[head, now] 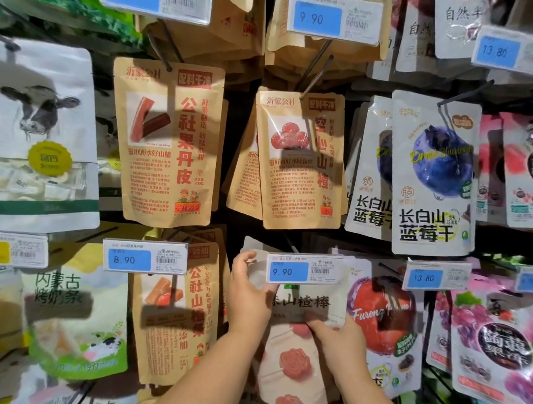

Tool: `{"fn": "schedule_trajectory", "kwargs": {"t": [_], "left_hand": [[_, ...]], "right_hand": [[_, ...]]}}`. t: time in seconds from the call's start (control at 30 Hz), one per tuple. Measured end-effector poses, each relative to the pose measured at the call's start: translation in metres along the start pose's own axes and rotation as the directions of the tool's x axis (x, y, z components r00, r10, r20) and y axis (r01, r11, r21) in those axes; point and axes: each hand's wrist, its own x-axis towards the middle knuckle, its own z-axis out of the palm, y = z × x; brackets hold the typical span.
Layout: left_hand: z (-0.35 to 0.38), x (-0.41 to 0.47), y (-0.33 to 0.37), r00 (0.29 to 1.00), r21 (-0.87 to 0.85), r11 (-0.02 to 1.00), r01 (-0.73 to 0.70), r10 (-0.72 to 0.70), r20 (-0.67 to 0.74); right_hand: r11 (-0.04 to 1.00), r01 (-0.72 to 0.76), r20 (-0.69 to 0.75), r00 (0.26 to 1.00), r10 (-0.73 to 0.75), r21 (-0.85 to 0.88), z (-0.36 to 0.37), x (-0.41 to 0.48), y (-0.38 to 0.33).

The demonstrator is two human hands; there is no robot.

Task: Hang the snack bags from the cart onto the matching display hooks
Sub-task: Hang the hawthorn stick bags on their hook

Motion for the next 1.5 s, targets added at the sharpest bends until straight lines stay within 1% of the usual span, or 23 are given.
{"fn": "schedule_trajectory", "kwargs": {"t": [0.03, 0.13, 0.2, 0.27, 0.33, 0.43, 0.53, 0.6, 0.67, 0.7, 0.77, 0.83, 0.93, 1.03, 1.1, 1.17, 1.2, 1.27, 1.3, 1.37, 1.43, 1.47, 1.5], "left_hand": [[-0.001, -0.003, 0.000, 1.000, 0.004, 1.000, -0.006, 0.006, -0.005], [-0.002, -0.011, -0.004, 0.997, 0.018, 0.997, 0.075, -0.076, 0.027], [-0.004, -0.017, -0.007, 0.992, 0.059, 0.993, 0.107, -0.110, 0.057], [-0.009, -0.026, -0.007, 0.991, 0.108, 0.987, 0.116, -0.122, 0.055], [-0.012, -0.033, -0.007, 0.993, 0.166, 0.981, 0.096, -0.105, 0.048], [-0.017, -0.046, -0.009, 0.995, 0.218, 0.973, 0.068, -0.081, 0.055], [-0.018, -0.060, -0.020, 0.998, 0.292, 0.956, 0.037, -0.053, 0.045], [-0.017, -0.071, -0.030, 0.998, 0.328, 0.944, 0.046, -0.057, 0.025], [-0.016, -0.085, -0.040, 0.998, 0.327, 0.943, 0.062, -0.069, 0.011], [-0.016, -0.094, -0.044, 0.997, 0.319, 0.946, 0.064, -0.072, 0.014], [-0.015, -0.115, -0.051, 0.996, 0.291, 0.955, 0.053, -0.072, 0.058], [-0.011, -0.135, -0.057, 0.988, 0.263, 0.964, 0.046, -0.083, 0.130], [0.002, -0.173, -0.064, 0.943, 0.272, 0.961, 0.050, -0.135, 0.304], [0.021, -0.212, -0.062, 0.860, 0.254, 0.967, -0.003, -0.127, 0.493], [0.035, -0.240, -0.057, 0.770, 0.236, 0.971, -0.034, -0.125, 0.626], [0.053, -0.272, -0.050, 0.669, 0.214, 0.976, -0.035, -0.136, 0.731], [0.063, -0.291, -0.047, 0.626, 0.196, 0.980, -0.046, -0.124, 0.770], [0.082, -0.331, -0.042, 0.557, 0.181, 0.977, -0.117, -0.086, 0.826], [0.091, -0.352, -0.037, 0.516, 0.191, 0.971, -0.144, -0.091, 0.852], [0.108, -0.394, -0.030, 0.431, 0.212, 0.967, -0.143, -0.132, 0.892], [0.125, -0.437, -0.028, 0.308, 0.261, 0.958, -0.114, -0.216, 0.927], [0.133, -0.460, -0.030, 0.229, 0.300, 0.946, -0.125, -0.267, 0.936], [0.140, -0.481, -0.034, 0.149, 0.322, 0.930, -0.179, -0.298, 0.943]], "right_hand": [[1.000, 0.004, -0.003, 1.000, -0.004, 0.000, 0.001, 0.000, 0.001], [0.999, -0.017, 0.006, 1.000, 0.017, -0.031, 0.007, -0.001, 0.008], [0.997, -0.035, 0.032, 0.999, 0.037, -0.073, 0.010, -0.005, 0.017], [0.993, -0.037, 0.040, 0.998, 0.041, -0.115, 0.012, -0.008, 0.025], [0.986, -0.059, 0.009, 0.998, 0.061, -0.154, 0.011, -0.013, 0.028], [0.981, -0.107, -0.031, 0.994, 0.103, -0.161, 0.006, -0.026, 0.022], [0.984, -0.103, -0.078, 0.993, 0.092, -0.147, -0.001, -0.043, 0.023], [0.978, -0.110, -0.152, 0.985, 0.083, -0.179, -0.005, -0.057, 0.031], [0.966, -0.117, -0.230, 0.971, 0.062, -0.230, -0.012, -0.073, 0.043], [0.967, -0.119, -0.253, 0.966, 0.060, -0.224, -0.016, -0.083, 0.046], [0.971, -0.135, -0.266, 0.961, 0.079, -0.197, -0.024, -0.101, 0.057], [0.966, -0.169, -0.266, 0.957, 0.114, -0.194, -0.034, -0.118, 0.069], [0.947, -0.228, -0.287, 0.945, 0.159, -0.225, -0.058, -0.140, 0.091], [0.931, -0.281, -0.289, 0.934, 0.210, -0.234, -0.092, -0.161, 0.108], [0.928, -0.317, -0.311, 0.917, 0.248, -0.197, -0.118, -0.174, 0.122], [0.912, -0.366, -0.350, 0.892, 0.287, -0.184, -0.148, -0.187, 0.138], [0.901, -0.388, -0.368, 0.880, 0.301, -0.193, -0.164, -0.195, 0.147], [0.878, -0.430, -0.389, 0.861, 0.328, -0.209, -0.199, -0.214, 0.166], [0.869, -0.446, -0.397, 0.852, 0.340, -0.214, -0.219, -0.226, 0.174], [0.836, -0.501, -0.421, 0.823, 0.381, -0.223, -0.258, -0.253, 0.193], [0.785, -0.583, -0.439, 0.774, 0.457, -0.209, -0.298, -0.284, 0.213], [0.749, -0.627, -0.454, 0.743, 0.491, -0.216, -0.318, -0.298, 0.225], [0.700, -0.674, -0.461, 0.712, 0.530, -0.235, -0.338, -0.313, 0.238]]}}
